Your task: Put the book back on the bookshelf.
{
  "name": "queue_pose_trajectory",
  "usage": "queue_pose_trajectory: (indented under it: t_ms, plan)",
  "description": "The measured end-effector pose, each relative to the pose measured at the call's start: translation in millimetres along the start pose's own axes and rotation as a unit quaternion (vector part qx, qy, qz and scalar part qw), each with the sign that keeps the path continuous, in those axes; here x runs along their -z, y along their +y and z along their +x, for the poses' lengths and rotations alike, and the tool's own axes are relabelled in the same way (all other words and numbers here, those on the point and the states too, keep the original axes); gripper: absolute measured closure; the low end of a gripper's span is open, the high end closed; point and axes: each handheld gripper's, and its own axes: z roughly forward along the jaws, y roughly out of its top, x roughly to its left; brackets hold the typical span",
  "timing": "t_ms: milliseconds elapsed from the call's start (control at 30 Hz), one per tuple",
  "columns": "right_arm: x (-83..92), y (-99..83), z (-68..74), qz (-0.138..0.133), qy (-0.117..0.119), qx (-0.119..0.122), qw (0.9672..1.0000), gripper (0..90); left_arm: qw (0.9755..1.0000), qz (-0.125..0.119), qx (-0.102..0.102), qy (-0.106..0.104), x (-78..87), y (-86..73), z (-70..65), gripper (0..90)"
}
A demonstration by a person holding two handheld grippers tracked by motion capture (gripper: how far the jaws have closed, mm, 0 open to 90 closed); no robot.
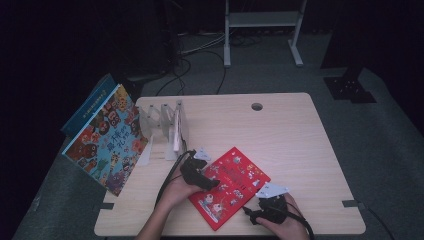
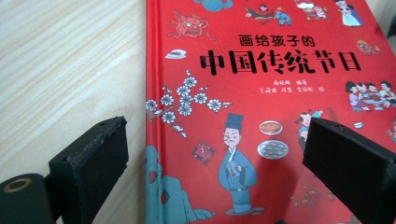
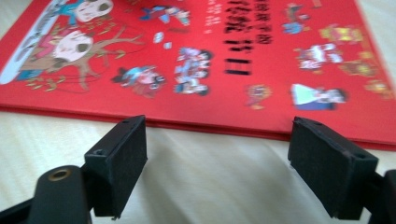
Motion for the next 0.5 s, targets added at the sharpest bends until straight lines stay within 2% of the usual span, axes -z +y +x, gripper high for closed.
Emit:
queue_pose_trajectory:
  t_ms: [133, 200, 300, 500]
  plan:
    - [-3.7, 0.0, 7.4, 0.002, 0.002, 0.006, 1.0000, 16.4, 1.0000, 0.006, 0.001, -0.001, -3.1, -0.2, 1.0, 6.0]
    - [-4.8, 1.3, 10.2, 0.001, -0.005, 0.013, 0.9999, 15.0, 1.0000, 0.007, 0.000, -0.002, -3.8, 0.1, 2.0, 6.0]
    - [-6.7, 2.0, 13.8, 0.002, -0.009, 0.013, 0.9999, 10.8, 1.0000, 0.005, 0.006, -0.004, -6.4, 1.3, 2.6, 6.0]
    - [-12.5, 1.2, 20.0, -0.003, -0.012, 0.005, 0.9999, 0.0, 1.0000, 0.008, 0.003, -0.004, -11.0, 4.9, 3.2, 5.1]
